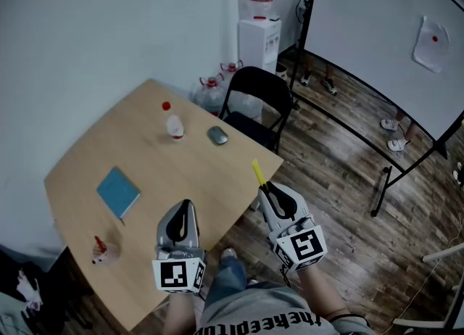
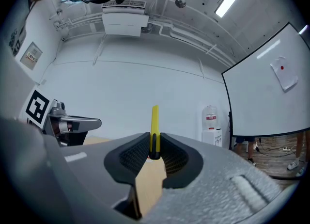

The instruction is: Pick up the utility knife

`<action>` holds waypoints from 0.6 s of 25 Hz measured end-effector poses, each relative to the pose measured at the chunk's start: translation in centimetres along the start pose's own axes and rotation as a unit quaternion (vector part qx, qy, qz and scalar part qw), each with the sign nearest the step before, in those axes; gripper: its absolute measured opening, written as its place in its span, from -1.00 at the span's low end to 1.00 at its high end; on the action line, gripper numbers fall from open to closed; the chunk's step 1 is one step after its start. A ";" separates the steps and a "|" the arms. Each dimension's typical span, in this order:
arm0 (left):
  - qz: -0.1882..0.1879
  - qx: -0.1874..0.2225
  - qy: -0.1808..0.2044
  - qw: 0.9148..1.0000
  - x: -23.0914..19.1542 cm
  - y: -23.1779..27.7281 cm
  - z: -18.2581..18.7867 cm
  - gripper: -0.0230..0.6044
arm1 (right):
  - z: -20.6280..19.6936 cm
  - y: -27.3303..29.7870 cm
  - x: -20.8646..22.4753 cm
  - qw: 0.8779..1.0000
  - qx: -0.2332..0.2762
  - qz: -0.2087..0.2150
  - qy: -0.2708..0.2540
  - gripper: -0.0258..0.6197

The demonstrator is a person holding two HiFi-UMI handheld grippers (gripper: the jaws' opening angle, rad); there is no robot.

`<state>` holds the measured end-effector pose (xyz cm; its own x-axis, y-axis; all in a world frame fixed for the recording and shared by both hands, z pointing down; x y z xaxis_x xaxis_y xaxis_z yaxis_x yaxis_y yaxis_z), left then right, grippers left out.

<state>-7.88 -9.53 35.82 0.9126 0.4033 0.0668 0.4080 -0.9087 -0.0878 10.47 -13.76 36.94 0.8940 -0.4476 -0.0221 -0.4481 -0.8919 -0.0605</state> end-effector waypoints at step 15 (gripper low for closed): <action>0.007 0.004 0.002 1.000 -0.2 -0.4 0.3 -0.86 | 0.3 0.1 -0.3 1.000 0.005 0.002 -0.002 -0.72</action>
<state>-8.24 -9.18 35.58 0.9179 0.3908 0.0691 0.3960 -0.9132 -0.0963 10.15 -13.65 36.64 0.8919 -0.4514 -0.0261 -0.4521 -0.8892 -0.0703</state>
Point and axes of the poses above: the fingertips, and each gripper's own axes: y forward along the fingers, x to its right, z out of its top, the point moved 2 cm from there along -y, backward along the fingers, and after that the axes turned 10 degrees about -z, right-handed, at the moved point
